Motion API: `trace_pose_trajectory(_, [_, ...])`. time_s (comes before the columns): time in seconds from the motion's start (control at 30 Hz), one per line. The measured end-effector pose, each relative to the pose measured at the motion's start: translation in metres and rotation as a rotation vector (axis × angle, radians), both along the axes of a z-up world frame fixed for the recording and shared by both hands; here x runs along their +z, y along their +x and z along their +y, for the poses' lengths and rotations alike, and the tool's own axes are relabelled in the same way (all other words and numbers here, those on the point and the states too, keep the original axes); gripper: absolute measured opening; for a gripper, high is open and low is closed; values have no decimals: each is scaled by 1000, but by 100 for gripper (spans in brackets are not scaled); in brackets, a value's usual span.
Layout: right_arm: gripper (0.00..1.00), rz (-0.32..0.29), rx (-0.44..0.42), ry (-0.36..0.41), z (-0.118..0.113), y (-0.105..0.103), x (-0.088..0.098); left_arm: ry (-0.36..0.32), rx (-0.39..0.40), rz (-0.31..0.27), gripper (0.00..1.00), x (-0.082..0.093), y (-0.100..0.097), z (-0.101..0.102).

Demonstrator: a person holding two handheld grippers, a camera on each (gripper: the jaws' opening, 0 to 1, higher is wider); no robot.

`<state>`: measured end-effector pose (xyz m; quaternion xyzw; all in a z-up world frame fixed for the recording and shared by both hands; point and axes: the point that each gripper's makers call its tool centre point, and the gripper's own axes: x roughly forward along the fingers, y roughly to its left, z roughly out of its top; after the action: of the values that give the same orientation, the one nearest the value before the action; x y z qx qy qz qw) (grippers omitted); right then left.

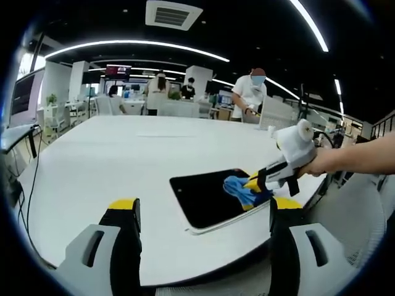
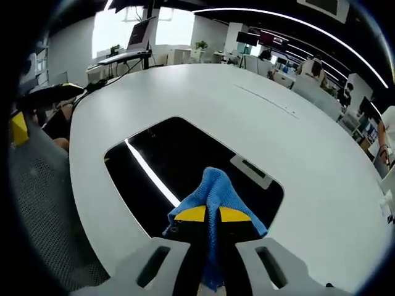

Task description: Wipe the mirror surface with the cleaning cloth until all visible marks leave the cleaned area.

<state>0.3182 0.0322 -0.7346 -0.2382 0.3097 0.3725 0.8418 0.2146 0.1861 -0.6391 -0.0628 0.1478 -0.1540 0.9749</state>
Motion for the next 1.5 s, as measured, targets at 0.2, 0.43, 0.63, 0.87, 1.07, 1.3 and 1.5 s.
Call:
trace_pose_trajectory(0.2, [0, 7, 10, -6, -2, -12, 0, 0, 0, 1, 84, 0, 0, 0])
trace_pose_trajectory(0.43, [0, 7, 24, -9, -4, -24, 0, 2, 7, 5, 83, 0, 0, 1])
trace_pose_trajectory(0.63, [0, 4, 28, -3, -4, -30, 0, 0, 4, 4, 83, 0, 0, 0])
trace_pose_trajectory(0.87, [0, -10, 49, 3, -4, -29, 0, 0, 2, 4, 83, 0, 0, 0])
trace_pose_trajectory(1.07, [0, -4, 53, 31, -5, -29, 0, 0, -1, 7, 83, -1, 0, -1])
trace_pose_trajectory(1.3, [0, 2, 65, 29, -7, -28, 0, 1, 1, 10, 83, -1, -1, -1])
trace_pose_trajectory(1.5, [0, 7, 45, 33, -20, -25, 0, 0, 0, 8, 83, -1, -1, -1])
